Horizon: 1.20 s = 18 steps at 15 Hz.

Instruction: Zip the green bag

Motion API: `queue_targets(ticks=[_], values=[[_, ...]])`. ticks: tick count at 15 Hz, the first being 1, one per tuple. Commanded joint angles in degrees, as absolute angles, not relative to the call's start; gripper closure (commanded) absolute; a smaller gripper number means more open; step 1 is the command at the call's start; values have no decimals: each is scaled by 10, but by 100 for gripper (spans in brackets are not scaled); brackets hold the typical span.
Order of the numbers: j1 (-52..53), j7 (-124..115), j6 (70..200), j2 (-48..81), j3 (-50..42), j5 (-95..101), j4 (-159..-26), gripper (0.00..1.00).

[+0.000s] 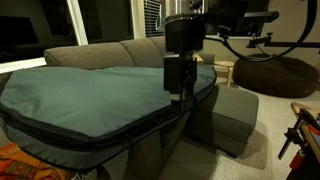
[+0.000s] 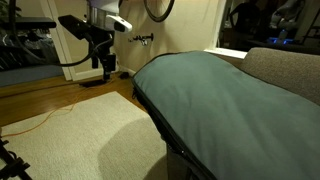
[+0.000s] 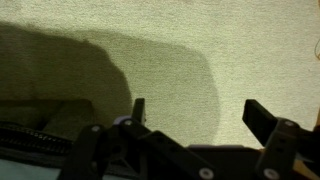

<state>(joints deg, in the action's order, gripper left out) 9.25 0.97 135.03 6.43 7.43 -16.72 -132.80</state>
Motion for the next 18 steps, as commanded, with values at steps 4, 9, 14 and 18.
queue_targets(ticks=[4,9,14,18], values=[[99,-30,1425,111,86,-134,-1331,0],[91,-15,1423,129,93,-142,-1326,0],[94,-20,1429,140,92,-137,-1322,0],[98,-27,1443,172,93,-135,-1312,0]])
